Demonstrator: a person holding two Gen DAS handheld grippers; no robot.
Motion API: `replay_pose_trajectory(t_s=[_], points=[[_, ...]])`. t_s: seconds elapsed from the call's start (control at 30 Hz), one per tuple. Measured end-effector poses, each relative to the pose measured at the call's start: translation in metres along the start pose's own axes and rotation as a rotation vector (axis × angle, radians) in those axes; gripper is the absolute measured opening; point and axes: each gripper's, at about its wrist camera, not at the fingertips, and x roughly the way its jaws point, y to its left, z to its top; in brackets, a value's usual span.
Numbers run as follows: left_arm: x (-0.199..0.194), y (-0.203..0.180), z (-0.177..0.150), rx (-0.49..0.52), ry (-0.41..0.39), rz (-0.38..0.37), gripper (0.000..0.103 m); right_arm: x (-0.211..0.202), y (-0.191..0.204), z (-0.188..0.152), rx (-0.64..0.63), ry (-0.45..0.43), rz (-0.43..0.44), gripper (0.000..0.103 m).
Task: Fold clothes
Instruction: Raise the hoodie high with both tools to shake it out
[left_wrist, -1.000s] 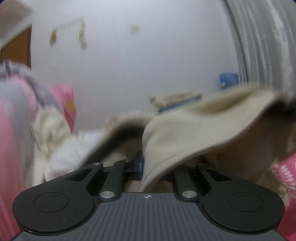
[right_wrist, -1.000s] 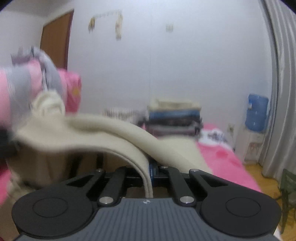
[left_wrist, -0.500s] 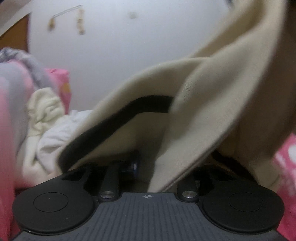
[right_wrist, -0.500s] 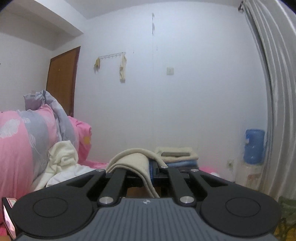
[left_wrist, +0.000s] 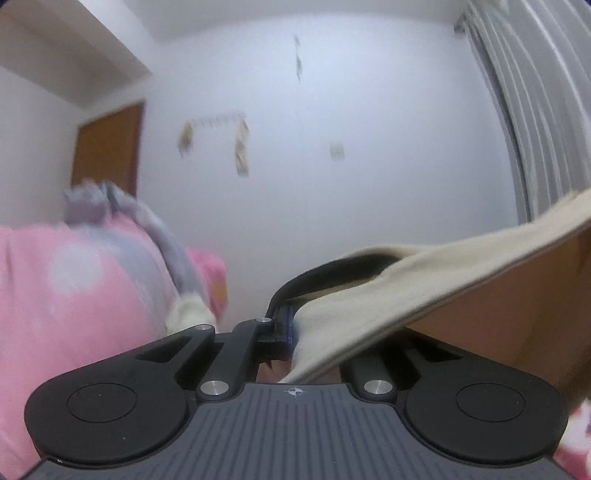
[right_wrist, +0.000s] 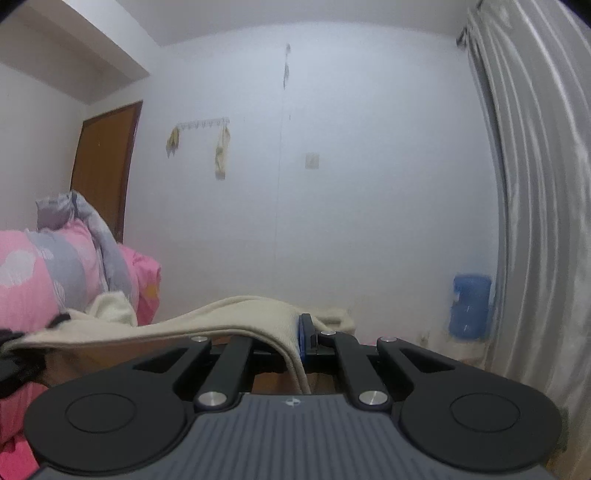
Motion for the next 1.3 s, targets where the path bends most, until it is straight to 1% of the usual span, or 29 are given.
replay_pose_trajectory(t_s=[0.1, 0.2, 0.27, 0.37, 0.5, 0.57, 0.7, 0.8, 0.9, 0.97, 1.03, 1.07, 1.17, 1.3], points=[[-0.025, 0.013, 0.033, -0.009, -0.093, 0.01, 0.007, -0.025, 0.008, 0.024, -0.049, -0.072, -0.013, 0.006], [-0.045, 0.028, 0.074, -0.012, -0.184, 0.012, 0.007, -0.052, 0.017, 0.05, -0.086, -0.148, -0.016, 0.006], [-0.062, 0.04, 0.102, -0.035, -0.214, -0.011, 0.007, -0.07, 0.024, 0.07, -0.113, -0.2, -0.019, 0.006], [-0.092, 0.051, 0.14, -0.007, -0.288, -0.028, 0.007, -0.098, 0.033, 0.1, -0.156, -0.288, -0.03, 0.006], [-0.135, 0.064, 0.186, 0.037, -0.396, -0.063, 0.007, -0.14, 0.04, 0.141, -0.181, -0.415, -0.038, 0.006], [-0.146, 0.076, 0.211, 0.012, -0.417, -0.093, 0.007, -0.16, 0.042, 0.159, -0.189, -0.462, -0.039, 0.006], [-0.178, 0.094, 0.262, -0.054, -0.431, -0.15, 0.007, -0.202, 0.047, 0.192, -0.219, -0.542, -0.028, 0.006], [-0.199, 0.097, 0.285, -0.063, -0.455, -0.182, 0.007, -0.231, 0.049, 0.213, -0.246, -0.58, -0.013, 0.006], [-0.206, 0.098, 0.294, -0.088, -0.443, -0.224, 0.007, -0.245, 0.044, 0.224, -0.264, -0.585, 0.001, 0.006], [-0.201, 0.095, 0.29, -0.084, -0.418, -0.224, 0.008, -0.247, 0.04, 0.228, -0.266, -0.573, 0.007, 0.006], [-0.196, 0.091, 0.287, -0.08, -0.393, -0.225, 0.008, -0.238, 0.037, 0.224, -0.276, -0.538, 0.0, 0.006], [-0.189, 0.089, 0.281, -0.077, -0.363, -0.222, 0.008, -0.229, 0.036, 0.22, -0.286, -0.516, -0.009, 0.006], [-0.15, 0.079, 0.256, -0.07, -0.218, -0.213, 0.008, -0.189, 0.031, 0.201, -0.316, -0.409, -0.029, 0.006], [-0.074, 0.055, 0.201, 0.013, -0.048, -0.157, 0.008, -0.122, 0.025, 0.167, -0.353, -0.238, -0.03, 0.006]])
